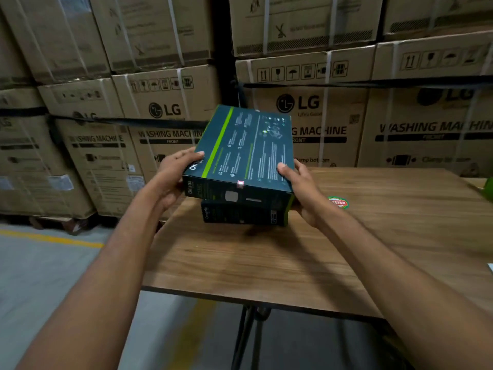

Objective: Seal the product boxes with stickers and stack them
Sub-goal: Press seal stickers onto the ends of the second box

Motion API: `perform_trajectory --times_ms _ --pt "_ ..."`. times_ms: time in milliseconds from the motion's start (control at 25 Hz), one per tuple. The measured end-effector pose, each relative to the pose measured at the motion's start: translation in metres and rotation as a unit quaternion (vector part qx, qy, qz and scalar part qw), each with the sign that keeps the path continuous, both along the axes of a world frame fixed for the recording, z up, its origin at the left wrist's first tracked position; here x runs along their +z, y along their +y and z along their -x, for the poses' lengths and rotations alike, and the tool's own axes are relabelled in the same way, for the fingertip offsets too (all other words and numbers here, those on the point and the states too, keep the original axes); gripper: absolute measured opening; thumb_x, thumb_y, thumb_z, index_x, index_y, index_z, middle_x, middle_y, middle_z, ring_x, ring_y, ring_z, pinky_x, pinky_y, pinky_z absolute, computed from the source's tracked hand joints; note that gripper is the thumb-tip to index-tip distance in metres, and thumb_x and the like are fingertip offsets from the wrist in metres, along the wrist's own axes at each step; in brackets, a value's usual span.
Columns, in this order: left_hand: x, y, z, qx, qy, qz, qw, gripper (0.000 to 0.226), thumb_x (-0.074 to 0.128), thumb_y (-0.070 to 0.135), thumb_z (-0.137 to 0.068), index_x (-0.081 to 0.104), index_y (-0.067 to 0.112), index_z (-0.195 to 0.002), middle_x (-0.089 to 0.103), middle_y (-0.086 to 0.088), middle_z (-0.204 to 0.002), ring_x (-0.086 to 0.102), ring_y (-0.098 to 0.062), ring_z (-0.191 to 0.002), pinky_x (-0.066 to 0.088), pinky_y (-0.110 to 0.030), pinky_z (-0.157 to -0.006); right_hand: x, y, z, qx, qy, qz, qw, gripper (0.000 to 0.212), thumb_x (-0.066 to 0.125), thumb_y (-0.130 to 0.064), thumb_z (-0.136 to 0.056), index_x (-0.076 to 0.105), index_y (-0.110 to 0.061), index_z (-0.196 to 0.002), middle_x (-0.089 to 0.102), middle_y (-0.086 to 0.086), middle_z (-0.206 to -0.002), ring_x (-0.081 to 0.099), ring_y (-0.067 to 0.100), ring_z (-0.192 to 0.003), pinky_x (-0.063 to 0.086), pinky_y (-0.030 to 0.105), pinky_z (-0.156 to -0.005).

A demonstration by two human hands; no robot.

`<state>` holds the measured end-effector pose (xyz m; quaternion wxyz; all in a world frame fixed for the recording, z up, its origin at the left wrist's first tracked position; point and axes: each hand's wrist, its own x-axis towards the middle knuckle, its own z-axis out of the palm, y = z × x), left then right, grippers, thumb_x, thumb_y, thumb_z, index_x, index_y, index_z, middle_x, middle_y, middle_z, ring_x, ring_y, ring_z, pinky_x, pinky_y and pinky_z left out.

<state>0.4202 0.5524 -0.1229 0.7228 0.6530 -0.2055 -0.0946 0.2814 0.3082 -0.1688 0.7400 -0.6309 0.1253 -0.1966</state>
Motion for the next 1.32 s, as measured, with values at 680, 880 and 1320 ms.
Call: perform_trajectory --times_ms 680,880,1320 --pt "-0.077 -0.039 -0.05 0.103 -0.017 -0.029 0.994 0.094 0.023 0.085 -0.089 0.057 0.02 -0.148 0.075 0.003 -0.103 0.072 -0.002 -0.086 0.062 -0.023 -0.079 -0.004 -0.023 -0.052 -0.014 0.106 0.132 0.986 0.029 0.052 -0.037 -0.103 0.06 -0.013 -0.117 0.065 0.002 -0.105 0.056 0.012 -0.095 0.035 0.028 -0.072" --pt "-0.088 -0.041 -0.052 0.075 -0.003 -0.009 0.997 0.083 0.017 0.081 -0.098 0.044 0.03 -0.157 0.079 0.0 -0.112 0.076 -0.015 -0.101 0.061 -0.038 -0.089 -0.009 -0.03 -0.057 0.006 0.11 0.131 0.985 0.036 0.045 -0.04 -0.106 0.055 -0.013 -0.127 0.06 -0.001 -0.107 0.052 0.011 -0.098 0.034 0.028 -0.076" --pt "-0.099 -0.033 -0.042 0.004 0.011 0.005 1.0 0.077 0.021 0.087 -0.093 0.051 0.045 -0.15 0.067 0.005 -0.142 0.061 -0.019 -0.134 0.038 -0.058 -0.119 -0.018 -0.031 -0.053 -0.008 0.089 0.113 0.99 0.034 0.048 -0.044 -0.105 0.058 -0.017 -0.122 0.063 0.002 -0.109 0.057 0.016 -0.101 0.045 0.035 -0.086"
